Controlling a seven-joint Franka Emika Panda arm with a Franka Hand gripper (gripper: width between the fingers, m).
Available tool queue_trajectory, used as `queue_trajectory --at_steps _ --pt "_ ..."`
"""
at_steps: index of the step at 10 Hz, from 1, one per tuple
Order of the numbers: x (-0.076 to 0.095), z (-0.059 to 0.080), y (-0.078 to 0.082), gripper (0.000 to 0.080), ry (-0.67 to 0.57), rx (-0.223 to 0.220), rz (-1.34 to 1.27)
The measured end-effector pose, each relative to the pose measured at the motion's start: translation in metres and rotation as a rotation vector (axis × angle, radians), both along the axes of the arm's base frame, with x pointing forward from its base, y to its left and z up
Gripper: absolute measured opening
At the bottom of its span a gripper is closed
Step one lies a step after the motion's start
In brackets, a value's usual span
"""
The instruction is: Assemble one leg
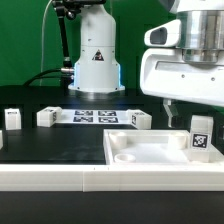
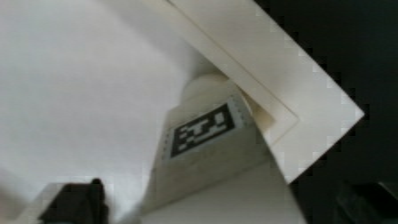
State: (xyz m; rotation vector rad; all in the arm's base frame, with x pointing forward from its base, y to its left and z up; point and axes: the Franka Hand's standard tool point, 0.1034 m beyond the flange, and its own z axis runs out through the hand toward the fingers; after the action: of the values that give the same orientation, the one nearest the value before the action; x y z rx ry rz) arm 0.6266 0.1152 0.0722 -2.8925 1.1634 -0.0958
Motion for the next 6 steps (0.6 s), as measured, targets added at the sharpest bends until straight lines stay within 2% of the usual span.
queue_trajectory --at_steps 3,6 --pt "0.0018 -0.001 -0.0078 0.0649 0.006 -0.018 0.236" --pt "0.0012 -0.0008 -0.0039 0.0649 0.008 -0.032 0.369"
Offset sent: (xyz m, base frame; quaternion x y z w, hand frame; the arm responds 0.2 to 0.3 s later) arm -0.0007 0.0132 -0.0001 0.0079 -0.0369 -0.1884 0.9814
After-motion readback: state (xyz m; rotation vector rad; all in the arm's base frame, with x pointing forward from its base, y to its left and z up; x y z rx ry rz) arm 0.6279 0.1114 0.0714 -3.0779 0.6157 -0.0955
